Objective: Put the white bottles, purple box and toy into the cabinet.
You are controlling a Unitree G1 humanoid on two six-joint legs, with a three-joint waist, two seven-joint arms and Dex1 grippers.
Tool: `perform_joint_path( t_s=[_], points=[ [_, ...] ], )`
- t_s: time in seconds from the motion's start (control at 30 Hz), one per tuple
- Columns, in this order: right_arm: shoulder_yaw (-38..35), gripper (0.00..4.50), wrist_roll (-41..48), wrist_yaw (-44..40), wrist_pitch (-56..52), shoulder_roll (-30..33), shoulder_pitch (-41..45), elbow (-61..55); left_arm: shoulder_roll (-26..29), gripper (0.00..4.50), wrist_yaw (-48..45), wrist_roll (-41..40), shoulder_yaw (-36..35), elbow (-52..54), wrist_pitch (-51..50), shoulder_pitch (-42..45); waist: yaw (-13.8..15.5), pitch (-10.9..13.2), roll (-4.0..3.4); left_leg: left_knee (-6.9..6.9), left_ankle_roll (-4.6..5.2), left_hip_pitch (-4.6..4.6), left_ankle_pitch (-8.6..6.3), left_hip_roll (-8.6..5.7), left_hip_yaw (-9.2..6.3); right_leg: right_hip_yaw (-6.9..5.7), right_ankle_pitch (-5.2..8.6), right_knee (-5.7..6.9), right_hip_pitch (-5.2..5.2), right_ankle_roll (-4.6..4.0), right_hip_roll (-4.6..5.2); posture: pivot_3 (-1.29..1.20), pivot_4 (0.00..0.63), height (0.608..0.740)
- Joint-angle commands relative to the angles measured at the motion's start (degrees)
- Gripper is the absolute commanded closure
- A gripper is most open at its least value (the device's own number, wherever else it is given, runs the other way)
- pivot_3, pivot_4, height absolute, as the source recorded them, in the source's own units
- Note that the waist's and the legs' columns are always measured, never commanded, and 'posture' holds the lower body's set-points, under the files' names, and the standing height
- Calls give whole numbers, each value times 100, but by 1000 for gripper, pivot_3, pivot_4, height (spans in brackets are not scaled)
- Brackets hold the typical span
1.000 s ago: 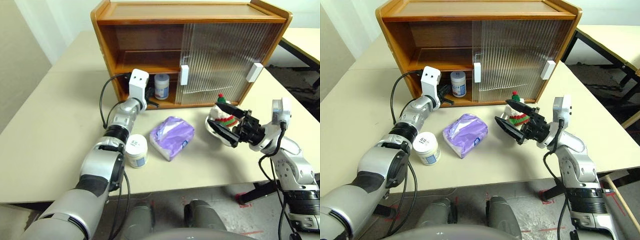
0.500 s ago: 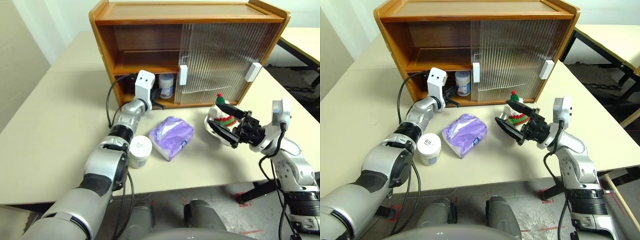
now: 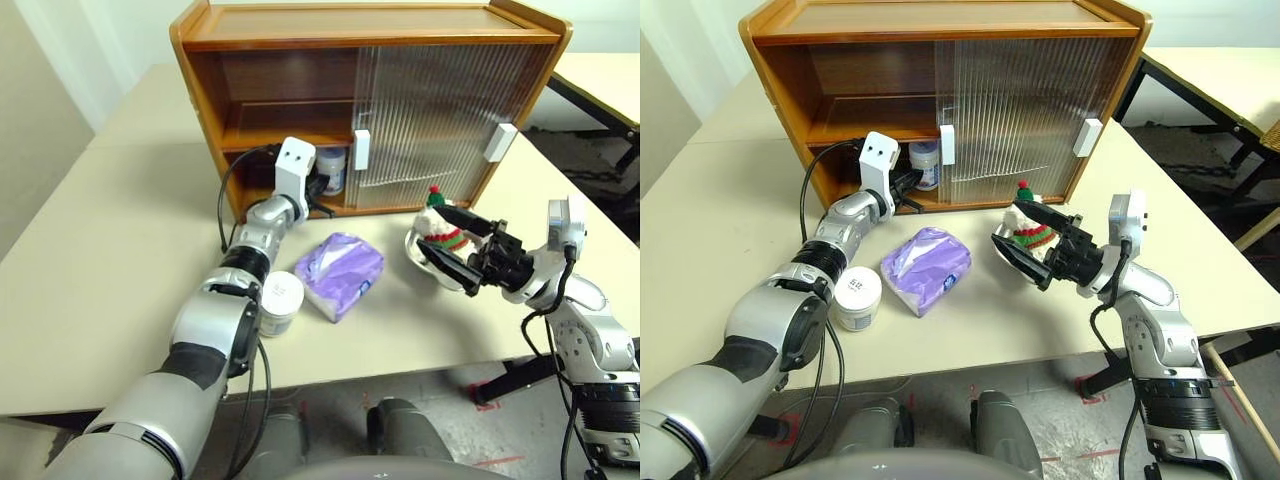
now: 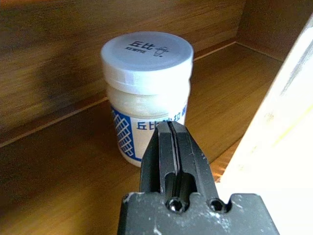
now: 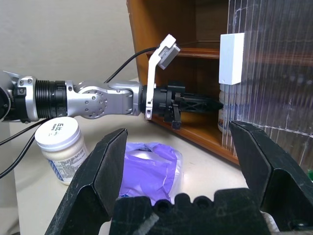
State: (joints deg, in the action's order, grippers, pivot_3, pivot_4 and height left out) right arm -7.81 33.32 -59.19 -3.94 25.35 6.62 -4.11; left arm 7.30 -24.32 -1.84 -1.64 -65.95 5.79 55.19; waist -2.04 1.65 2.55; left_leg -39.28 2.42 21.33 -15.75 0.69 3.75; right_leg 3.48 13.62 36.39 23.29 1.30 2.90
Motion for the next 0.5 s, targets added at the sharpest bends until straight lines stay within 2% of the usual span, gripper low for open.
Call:
perform_joint_path(
  t_s=[0.03,0.27,0.5],
  points=[
    [-72,0,17,-5,96,6,43,26,169,4461,-124,2,-32,265,30,-159,-16,0,0,0,0,-1,0,1,0,0,-1,0,0,-1,0,-30,0,740],
    [-11,0,-3,-49,140,-58,135,143,398,4461,-187,-91,-86,993,-144,-642,8,-1,-2,0,-1,-4,0,3,0,0,-3,4,0,-5,2,-8,0,740],
    [18,0,-7,-113,164,-81,213,267,634,4461,-486,-325,-116,2532,-669,-1588,18,-27,-43,1,-2,-8,-1,2,0,1,-4,5,-4,-6,6,16,0,740]
  ],
)
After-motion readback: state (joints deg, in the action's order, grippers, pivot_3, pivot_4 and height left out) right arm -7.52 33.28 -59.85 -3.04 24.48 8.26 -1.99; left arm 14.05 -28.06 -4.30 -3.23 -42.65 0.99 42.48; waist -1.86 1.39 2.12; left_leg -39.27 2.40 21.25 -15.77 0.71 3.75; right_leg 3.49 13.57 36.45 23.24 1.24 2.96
